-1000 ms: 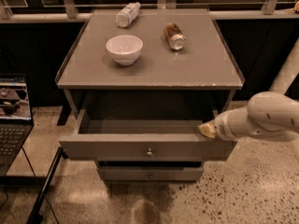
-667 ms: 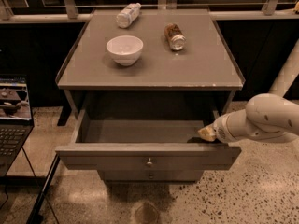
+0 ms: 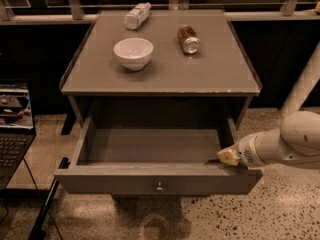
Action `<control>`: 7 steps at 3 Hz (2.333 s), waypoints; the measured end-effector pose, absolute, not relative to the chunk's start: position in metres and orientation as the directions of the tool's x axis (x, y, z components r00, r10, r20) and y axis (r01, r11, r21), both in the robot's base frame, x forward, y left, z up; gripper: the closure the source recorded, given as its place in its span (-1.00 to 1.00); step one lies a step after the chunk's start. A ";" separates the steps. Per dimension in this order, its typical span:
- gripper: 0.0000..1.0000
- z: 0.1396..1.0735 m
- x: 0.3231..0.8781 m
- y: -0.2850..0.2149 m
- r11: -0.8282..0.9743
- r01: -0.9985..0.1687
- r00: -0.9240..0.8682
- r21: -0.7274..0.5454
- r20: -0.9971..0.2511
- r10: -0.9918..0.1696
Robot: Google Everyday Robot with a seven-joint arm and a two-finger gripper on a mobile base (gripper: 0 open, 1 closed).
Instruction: Open top drawer
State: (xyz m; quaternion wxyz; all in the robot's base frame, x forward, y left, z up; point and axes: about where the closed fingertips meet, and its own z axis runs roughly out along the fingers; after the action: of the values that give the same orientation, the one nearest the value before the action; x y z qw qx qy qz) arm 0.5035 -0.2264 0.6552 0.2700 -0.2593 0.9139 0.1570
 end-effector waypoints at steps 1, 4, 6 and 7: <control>1.00 0.661 0.495 -0.227 0.802 -0.574 -0.695 0.165 -0.616 -0.371; 0.29 0.766 0.519 -0.220 0.737 -0.663 -0.378 0.131 -0.909 -0.178; -0.60 0.755 0.520 -0.215 0.733 -0.664 -0.415 0.148 -0.889 -0.196; -1.00 0.755 0.520 -0.215 0.733 -0.664 -0.415 0.148 -0.889 -0.196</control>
Offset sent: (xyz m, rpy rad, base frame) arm 0.0243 0.0055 0.1260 0.4545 -0.5563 0.1104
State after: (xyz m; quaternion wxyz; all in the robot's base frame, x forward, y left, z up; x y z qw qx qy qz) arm 0.5196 -0.2153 0.7549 0.4702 -0.2675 0.8034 0.2488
